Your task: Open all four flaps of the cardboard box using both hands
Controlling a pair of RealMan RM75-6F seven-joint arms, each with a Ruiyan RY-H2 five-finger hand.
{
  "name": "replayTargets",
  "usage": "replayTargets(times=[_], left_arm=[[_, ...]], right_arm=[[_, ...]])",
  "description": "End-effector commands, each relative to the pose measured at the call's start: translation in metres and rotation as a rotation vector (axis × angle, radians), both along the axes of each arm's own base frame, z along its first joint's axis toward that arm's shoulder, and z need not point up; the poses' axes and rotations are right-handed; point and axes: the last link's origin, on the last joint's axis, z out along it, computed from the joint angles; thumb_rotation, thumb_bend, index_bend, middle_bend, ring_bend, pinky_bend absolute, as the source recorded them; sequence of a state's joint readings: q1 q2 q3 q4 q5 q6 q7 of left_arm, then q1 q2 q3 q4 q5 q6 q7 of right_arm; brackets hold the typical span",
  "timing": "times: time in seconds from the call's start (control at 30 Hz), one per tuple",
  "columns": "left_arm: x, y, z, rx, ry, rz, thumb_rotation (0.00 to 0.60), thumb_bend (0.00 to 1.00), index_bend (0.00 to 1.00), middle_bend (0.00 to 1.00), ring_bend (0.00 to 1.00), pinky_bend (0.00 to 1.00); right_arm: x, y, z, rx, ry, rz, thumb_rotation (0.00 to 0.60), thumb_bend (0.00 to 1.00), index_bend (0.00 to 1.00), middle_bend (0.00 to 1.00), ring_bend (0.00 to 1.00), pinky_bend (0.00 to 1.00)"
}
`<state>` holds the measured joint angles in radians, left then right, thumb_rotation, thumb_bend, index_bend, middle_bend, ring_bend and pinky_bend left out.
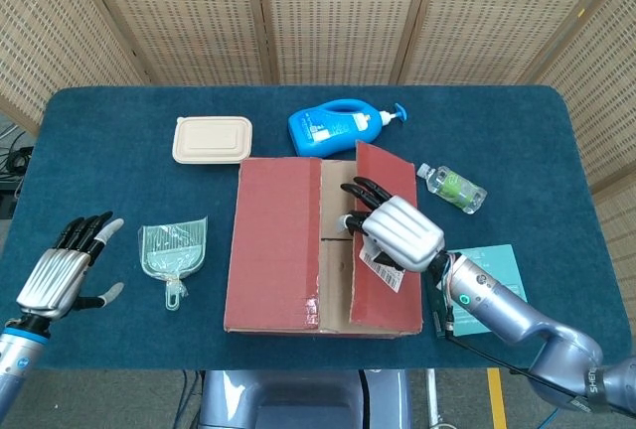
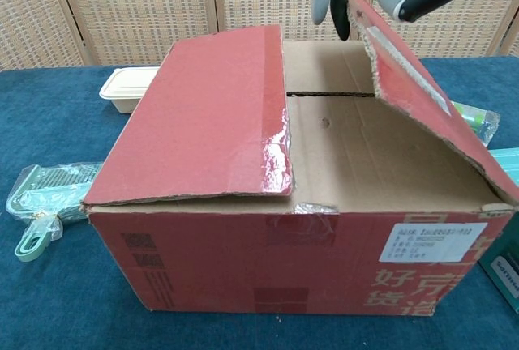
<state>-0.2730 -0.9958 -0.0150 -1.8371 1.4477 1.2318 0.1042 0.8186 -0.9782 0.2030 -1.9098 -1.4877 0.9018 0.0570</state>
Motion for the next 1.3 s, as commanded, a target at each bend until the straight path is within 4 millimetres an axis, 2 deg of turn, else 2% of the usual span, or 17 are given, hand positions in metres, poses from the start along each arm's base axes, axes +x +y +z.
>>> replayTargets(times=[0.03,0.7,1.3], left_arm=[[0.001,0.000,0.000,0.000,-0.002,-0.004,0.513,0.30,0.04,0.00,0.00,0.00],[0.006,0.001,-0.001,0.000,0.000,-0.022,0.513,0.30,0.04,0.00,0.00,0.00],[0.009,0.001,0.001,0.001,0.007,-0.038,0.514,0.30,0.04,0.00,0.00,0.00]], right_arm=[[-0.002,0.000,0.007,-0.021,0.005,-0.003,0.600,0.98,0.35,0.48,0.04,0.00],[-0.023,-0.007,0.057,-0.162,0.092,-0.050,0.600,0.98,0.35,0.48,0.04,0.00],[-0.045,-0.012,0.089,-0.222,0.141,-0.127,0.600,0.98,0.35,0.47,0.04,0.00]])
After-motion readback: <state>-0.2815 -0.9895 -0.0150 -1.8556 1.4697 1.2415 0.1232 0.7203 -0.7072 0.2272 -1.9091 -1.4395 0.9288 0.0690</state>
